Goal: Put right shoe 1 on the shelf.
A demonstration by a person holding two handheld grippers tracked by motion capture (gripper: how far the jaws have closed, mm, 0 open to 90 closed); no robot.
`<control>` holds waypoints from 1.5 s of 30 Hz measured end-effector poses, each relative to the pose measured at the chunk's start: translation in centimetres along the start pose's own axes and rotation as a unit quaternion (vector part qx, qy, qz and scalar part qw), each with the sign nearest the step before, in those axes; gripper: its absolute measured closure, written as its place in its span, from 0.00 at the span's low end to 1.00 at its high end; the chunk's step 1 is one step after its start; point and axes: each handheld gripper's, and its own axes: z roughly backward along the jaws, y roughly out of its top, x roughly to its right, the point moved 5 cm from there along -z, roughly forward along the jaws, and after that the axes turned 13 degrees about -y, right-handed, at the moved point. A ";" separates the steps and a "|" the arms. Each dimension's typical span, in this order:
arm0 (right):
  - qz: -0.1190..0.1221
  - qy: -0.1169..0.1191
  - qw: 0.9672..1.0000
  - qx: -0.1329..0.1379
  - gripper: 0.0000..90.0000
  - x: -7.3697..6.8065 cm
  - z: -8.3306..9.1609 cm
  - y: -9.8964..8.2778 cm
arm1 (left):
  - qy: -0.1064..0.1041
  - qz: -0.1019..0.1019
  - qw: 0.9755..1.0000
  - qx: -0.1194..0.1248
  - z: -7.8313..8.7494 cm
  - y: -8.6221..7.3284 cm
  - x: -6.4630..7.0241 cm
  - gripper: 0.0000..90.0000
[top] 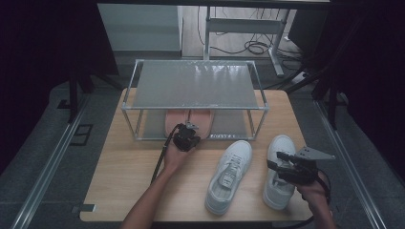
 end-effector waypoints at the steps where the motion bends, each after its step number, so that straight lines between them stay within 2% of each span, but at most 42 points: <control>1: 0.000 0.000 1.000 0.000 0.49 0.0 0.0 0.0 | 0.002 0.001 1.000 0.001 0.0 0.0 0.0 1.00; 8: -0.002 -0.003 1.000 0.002 0.49 0.1 0.0 0.0 | 0.002 0.012 1.000 0.011 -0.1 0.1 -0.3 1.00; 24: -0.004 -0.007 1.000 0.002 0.49 0.3 0.0 0.0 | 0.018 0.029 0.999 0.024 -1.1 0.6 -0.9 0.98; 27: -0.005 -0.008 1.000 0.003 0.49 0.4 0.0 0.0 | 0.020 0.038 0.999 0.028 -1.3 0.9 -0.9 0.98; 35: -0.007 -0.011 1.000 0.003 0.49 0.6 0.0 -0.1 | 0.022 0.041 0.999 0.028 -1.5 1.0 -0.9 0.96; 40: -0.008 -0.011 1.000 0.004 0.49 0.5 0.0 -0.1 | 0.016 0.029 0.999 0.030 -0.1 0.1 -0.5 0.96; 45: -0.007 -0.011 1.000 0.003 0.49 0.4 -0.1 -0.1 | 0.012 0.032 0.999 0.040 2.7 -1.8 -0.4 0.97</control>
